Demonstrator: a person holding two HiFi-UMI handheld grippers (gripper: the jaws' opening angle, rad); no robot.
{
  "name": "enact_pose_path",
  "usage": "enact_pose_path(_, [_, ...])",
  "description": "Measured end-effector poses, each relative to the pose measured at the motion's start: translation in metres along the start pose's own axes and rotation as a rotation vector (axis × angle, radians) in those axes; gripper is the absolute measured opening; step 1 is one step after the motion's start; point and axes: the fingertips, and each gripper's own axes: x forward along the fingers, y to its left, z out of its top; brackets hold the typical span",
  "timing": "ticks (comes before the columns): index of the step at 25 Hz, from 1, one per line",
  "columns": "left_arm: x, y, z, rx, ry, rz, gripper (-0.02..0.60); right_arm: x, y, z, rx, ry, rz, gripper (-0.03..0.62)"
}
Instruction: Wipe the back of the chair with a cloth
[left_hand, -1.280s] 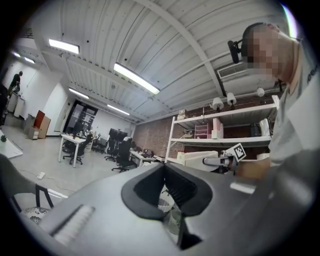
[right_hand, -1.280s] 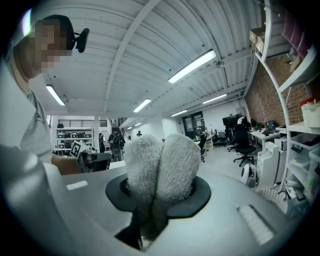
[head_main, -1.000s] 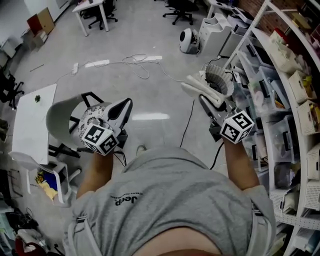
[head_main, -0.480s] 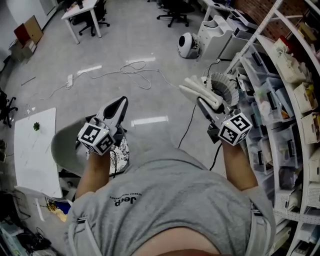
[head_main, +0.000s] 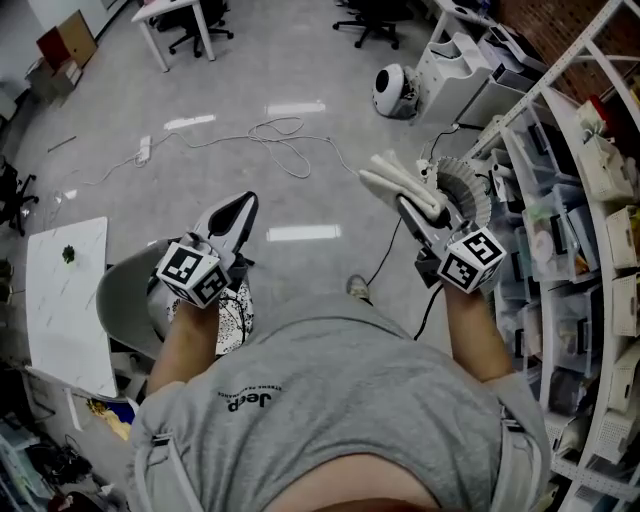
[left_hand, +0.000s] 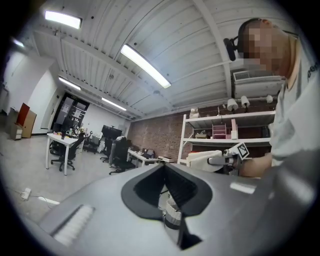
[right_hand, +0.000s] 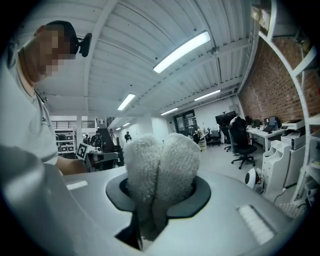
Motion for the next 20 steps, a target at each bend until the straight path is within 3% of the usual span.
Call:
enact_pose_path(10, [0.118, 0.009, 0.003, 0.002, -0.004, 0.196, 0.06, 0.048, -0.145, 0.025, -0.016, 0.04, 0.22, 0.089])
enact_pose_path(13, [0.143, 0.012, 0.002, -0.029, -0.011, 0.227, 0.06, 0.061, -0.181, 0.022, 0.011, 0.052, 0.235, 0.089])
enact_pose_path(16, [0.144, 0.02, -0.004, -0.022, 0.014, 0.242, 0.06, 0.077, -0.191, 0.01, 0.039, 0.07, 0.24, 0.089])
enact_pose_path(20, [0.121, 0.048, -0.007, -0.039, 0.006, 0.271, 0.06, 0.107, -0.17, 0.007, 0.04, 0.092, 0.262, 0.089])
